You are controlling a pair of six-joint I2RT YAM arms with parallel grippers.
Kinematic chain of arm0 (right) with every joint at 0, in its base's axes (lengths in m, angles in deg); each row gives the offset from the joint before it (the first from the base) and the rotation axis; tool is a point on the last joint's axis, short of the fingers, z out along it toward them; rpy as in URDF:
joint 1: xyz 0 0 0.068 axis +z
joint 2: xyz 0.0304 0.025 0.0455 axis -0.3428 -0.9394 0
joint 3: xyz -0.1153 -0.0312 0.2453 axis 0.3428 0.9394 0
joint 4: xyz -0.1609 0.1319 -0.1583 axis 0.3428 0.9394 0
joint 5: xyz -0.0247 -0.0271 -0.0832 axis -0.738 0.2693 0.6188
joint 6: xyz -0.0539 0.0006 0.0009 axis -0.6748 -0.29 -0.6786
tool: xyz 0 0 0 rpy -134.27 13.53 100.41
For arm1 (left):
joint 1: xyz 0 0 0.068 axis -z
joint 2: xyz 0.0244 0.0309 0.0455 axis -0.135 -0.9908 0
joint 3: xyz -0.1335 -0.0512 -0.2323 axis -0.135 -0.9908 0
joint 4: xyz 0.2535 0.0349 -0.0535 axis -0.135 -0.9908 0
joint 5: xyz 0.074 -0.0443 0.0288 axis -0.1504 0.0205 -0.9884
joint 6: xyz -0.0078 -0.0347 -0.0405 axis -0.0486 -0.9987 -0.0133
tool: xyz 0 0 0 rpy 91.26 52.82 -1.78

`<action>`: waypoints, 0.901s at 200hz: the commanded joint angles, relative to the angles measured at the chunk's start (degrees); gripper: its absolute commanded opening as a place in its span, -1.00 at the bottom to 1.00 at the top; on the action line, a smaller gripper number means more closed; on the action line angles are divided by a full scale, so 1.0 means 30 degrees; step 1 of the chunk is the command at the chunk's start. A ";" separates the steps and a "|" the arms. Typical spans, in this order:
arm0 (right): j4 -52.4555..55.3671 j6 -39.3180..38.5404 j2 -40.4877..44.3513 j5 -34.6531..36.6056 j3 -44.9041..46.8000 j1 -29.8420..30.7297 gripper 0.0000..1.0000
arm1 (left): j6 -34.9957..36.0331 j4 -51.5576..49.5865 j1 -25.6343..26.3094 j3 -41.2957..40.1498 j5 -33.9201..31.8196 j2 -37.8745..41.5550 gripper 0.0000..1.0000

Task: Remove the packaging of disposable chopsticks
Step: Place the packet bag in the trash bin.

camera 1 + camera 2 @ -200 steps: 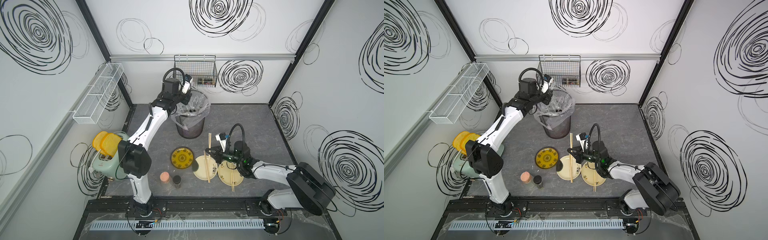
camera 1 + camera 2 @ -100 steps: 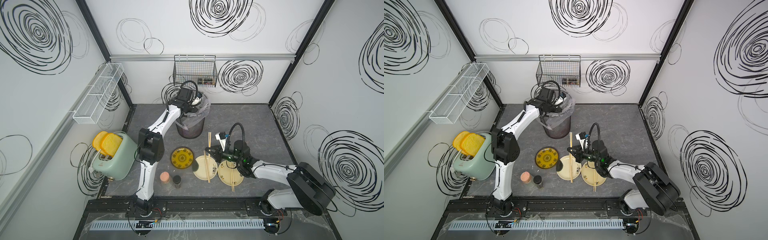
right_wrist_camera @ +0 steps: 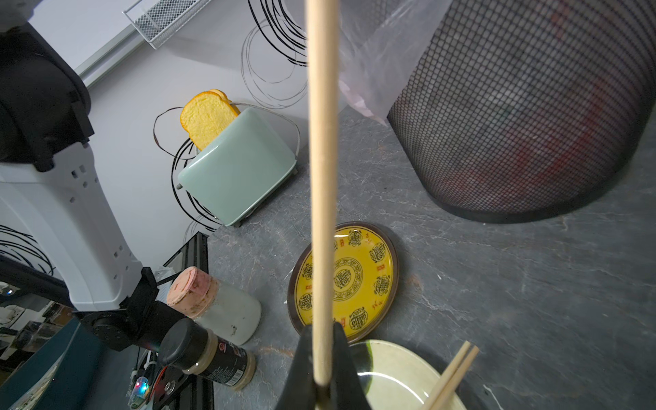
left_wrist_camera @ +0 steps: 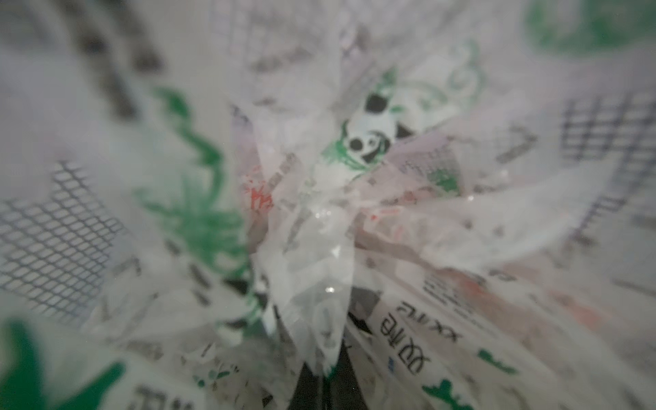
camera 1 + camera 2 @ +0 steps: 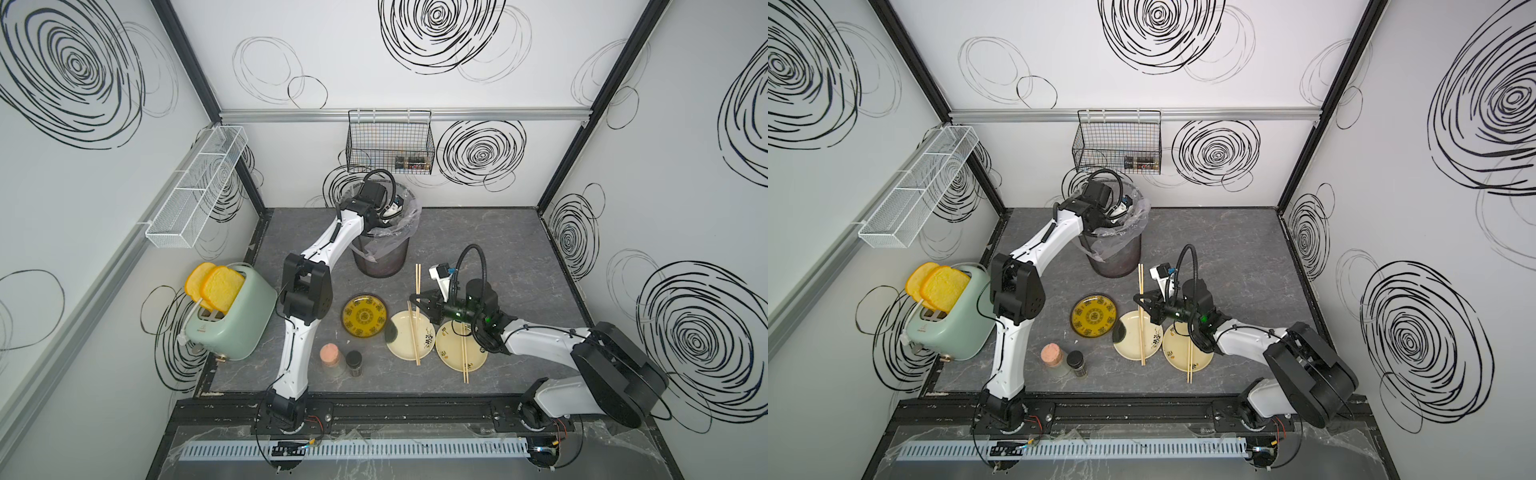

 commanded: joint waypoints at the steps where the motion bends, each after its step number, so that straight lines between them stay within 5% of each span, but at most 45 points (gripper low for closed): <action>1: -0.0036 -0.0222 -0.0224 0.0020 -0.0475 0.0203 -1.00 | -0.0316 0.0342 -0.0099 -0.0333 0.0508 -0.0944 -0.66; 43: 0.0085 -0.0296 -0.0244 0.0026 -0.0534 0.0225 -1.00 | -0.1251 0.0825 -0.0066 0.0842 0.0665 -0.0389 -0.01; 86: 0.0127 -0.0325 -0.0166 0.0084 -0.0534 0.0215 -1.00 | -0.2059 0.2284 -0.0126 0.0851 0.1008 0.1236 0.30; 180: 0.0071 -0.0296 -0.0137 0.0060 -0.0507 0.0234 -1.00 | -0.2906 0.2979 -0.0156 0.0770 0.1445 0.3725 0.51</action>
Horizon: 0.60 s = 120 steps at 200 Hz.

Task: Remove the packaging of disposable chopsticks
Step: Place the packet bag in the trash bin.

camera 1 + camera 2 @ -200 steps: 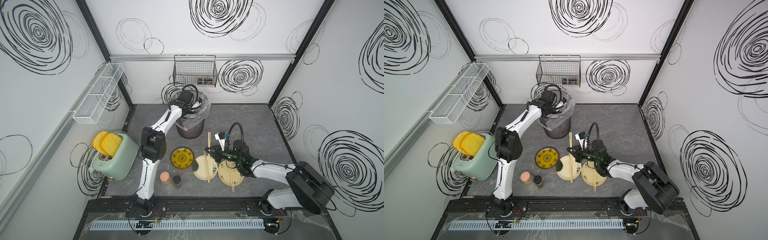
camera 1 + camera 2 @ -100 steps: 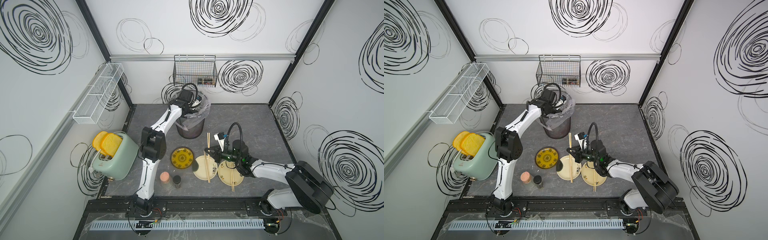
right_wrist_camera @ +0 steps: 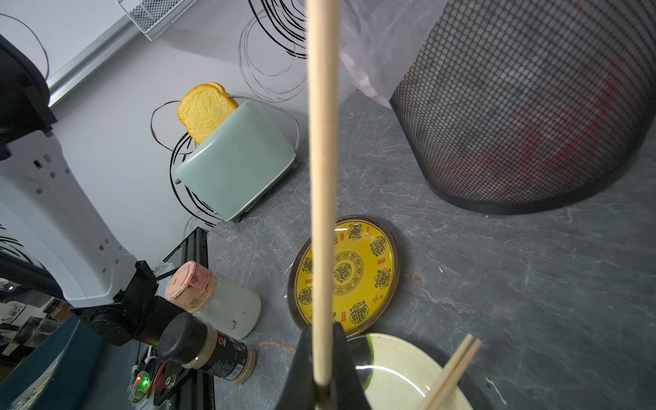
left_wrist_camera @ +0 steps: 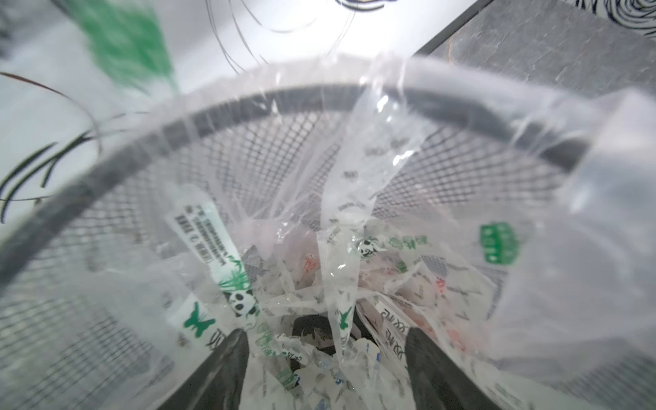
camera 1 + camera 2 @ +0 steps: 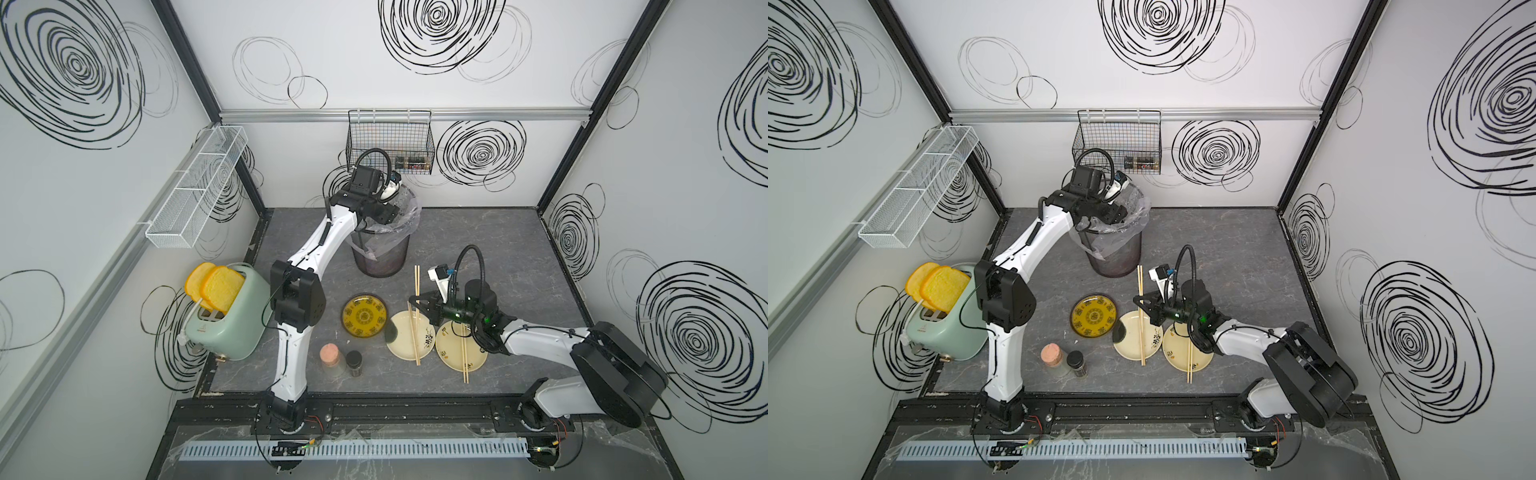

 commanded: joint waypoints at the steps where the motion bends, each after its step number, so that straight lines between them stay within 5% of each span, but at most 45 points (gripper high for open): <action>1: -0.0191 -0.0230 -0.0115 0.0051 -0.0506 0.0117 -1.00 | -0.0355 0.0674 -0.0143 0.0339 0.0598 0.1148 0.52; 120: -0.0219 -0.0205 0.0049 0.0065 -0.0418 0.0118 -1.00 | -0.2685 0.3600 -0.0969 -0.6215 0.4617 0.7267 0.53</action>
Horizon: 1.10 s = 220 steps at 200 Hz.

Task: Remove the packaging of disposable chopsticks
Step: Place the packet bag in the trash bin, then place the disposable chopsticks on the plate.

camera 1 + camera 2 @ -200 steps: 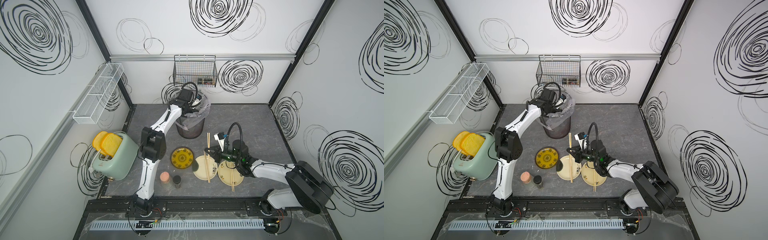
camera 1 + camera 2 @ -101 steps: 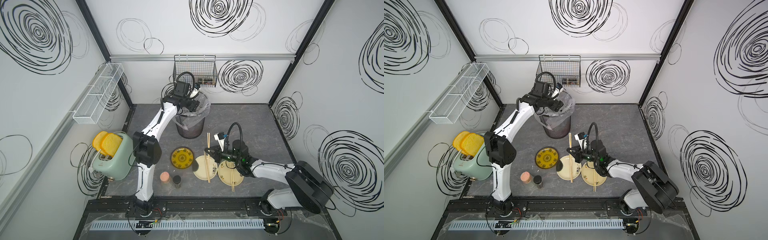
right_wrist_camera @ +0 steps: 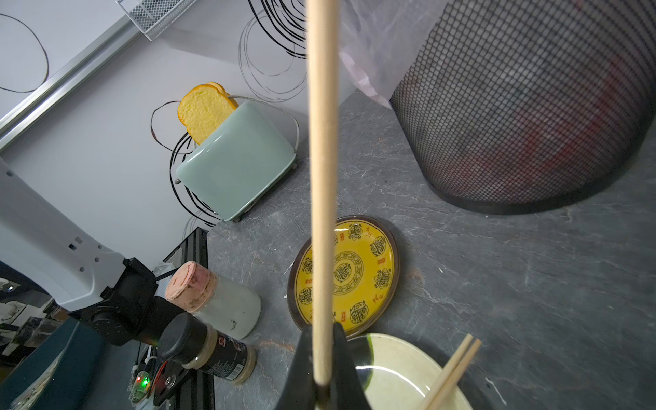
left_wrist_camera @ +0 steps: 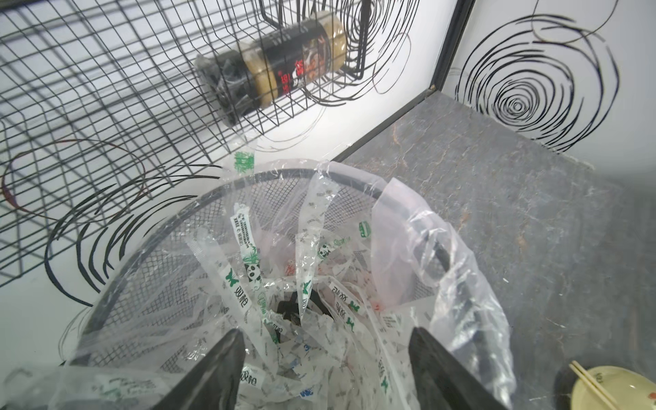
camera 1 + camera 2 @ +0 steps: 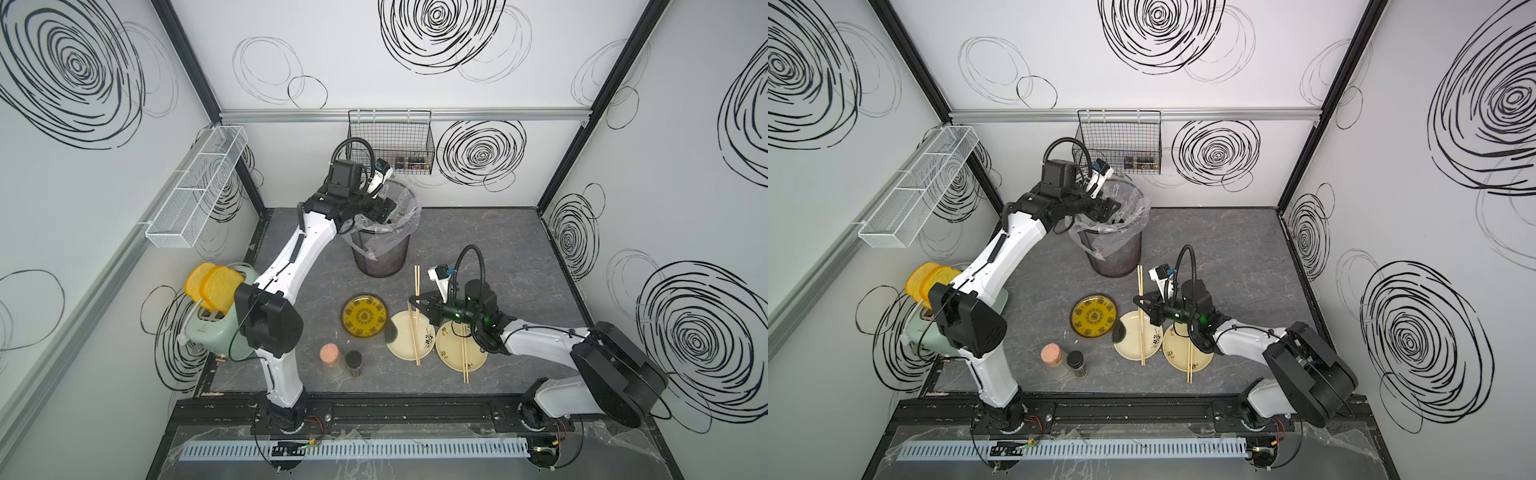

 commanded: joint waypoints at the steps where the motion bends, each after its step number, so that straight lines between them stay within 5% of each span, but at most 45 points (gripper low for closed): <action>1: -0.0220 -0.0203 0.0070 0.0071 -0.0417 0.0117 -1.00 | -0.0885 0.1688 -0.0296 -0.1583 0.1601 0.1650 0.53; 106: -0.0375 0.1042 -0.0604 -0.1385 -0.0885 -0.0078 -1.00 | -0.4736 0.7046 -0.0933 -1.6432 0.3630 1.3021 0.56; 146: -0.3353 0.3337 -0.1306 -0.3062 -0.0231 -0.0663 -1.00 | -0.7808 1.0517 0.0119 -2.2601 0.7643 1.7346 0.59; 175: -0.4619 0.4186 -0.1331 -0.3834 0.0076 -0.0938 -1.00 | -0.8844 1.2166 0.2511 -2.4939 0.7896 1.7788 0.55; 220: -0.5214 0.4193 -0.0294 -0.3651 0.0823 -0.1374 -1.00 | -0.9859 1.5108 0.5939 -2.6203 0.6823 1.4982 0.54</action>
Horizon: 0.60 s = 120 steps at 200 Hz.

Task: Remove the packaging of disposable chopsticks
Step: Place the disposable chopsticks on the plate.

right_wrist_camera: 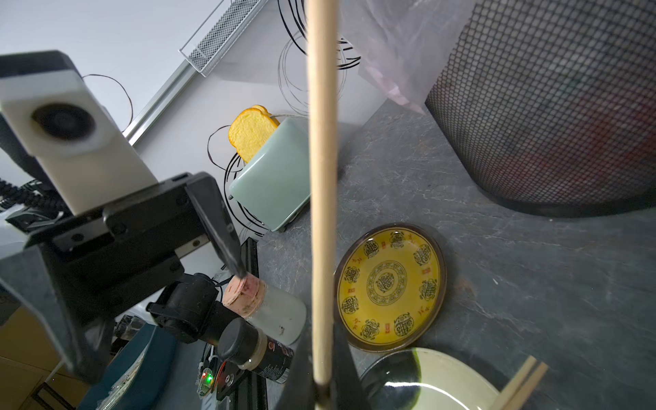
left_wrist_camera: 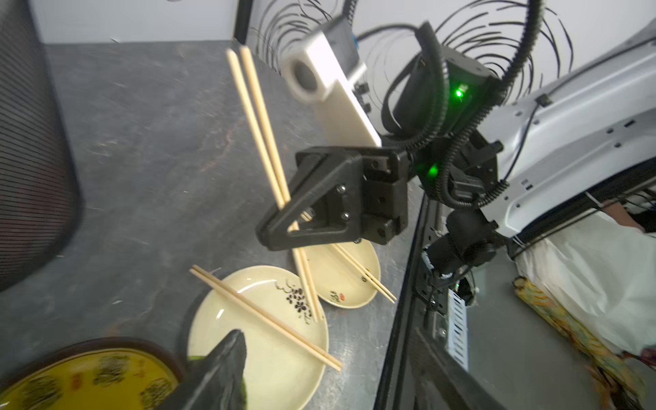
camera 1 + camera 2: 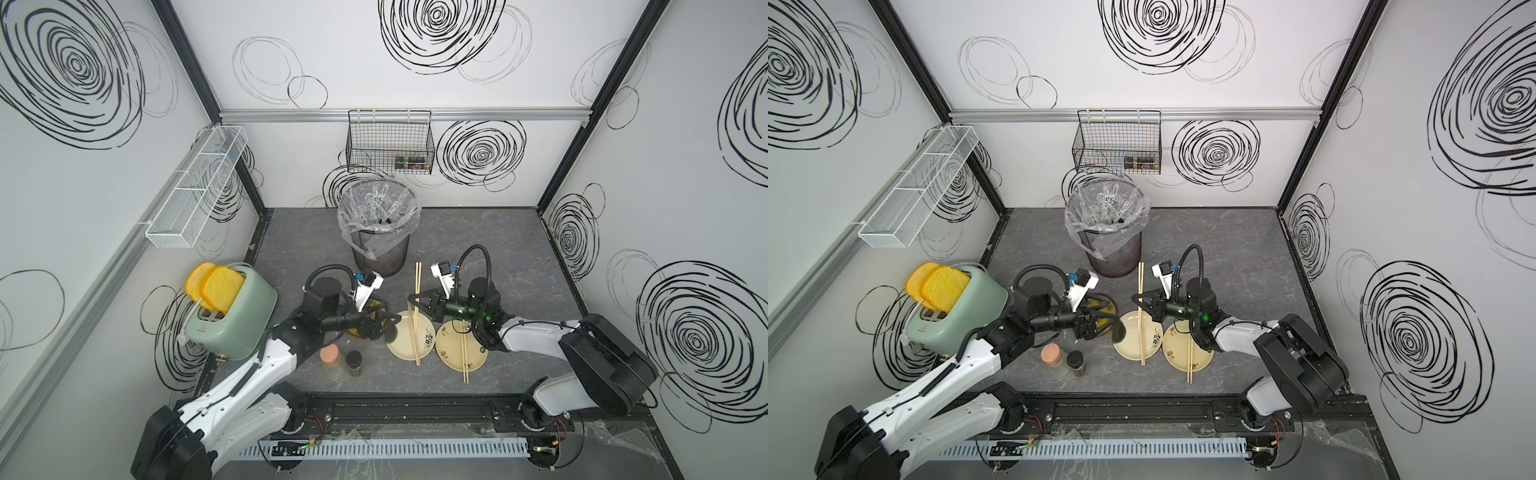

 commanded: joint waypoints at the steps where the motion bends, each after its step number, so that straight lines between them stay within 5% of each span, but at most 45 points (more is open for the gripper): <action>1: -0.1536 0.0434 0.0815 -0.0347 0.0418 -0.0261 -1.00 | -0.1341 0.3540 0.1076 -0.0465 -0.0087 -0.1372 0.54; 82: -0.2525 0.0962 0.1386 -0.0460 0.0951 -0.0533 -1.00 | -0.3258 0.8793 0.2821 0.0501 0.0090 -0.7231 0.35; 120: -0.2538 0.0997 0.1656 -0.0459 0.1028 -0.0556 -1.00 | -0.3873 0.9745 0.2839 0.0989 -0.0022 -0.8658 0.00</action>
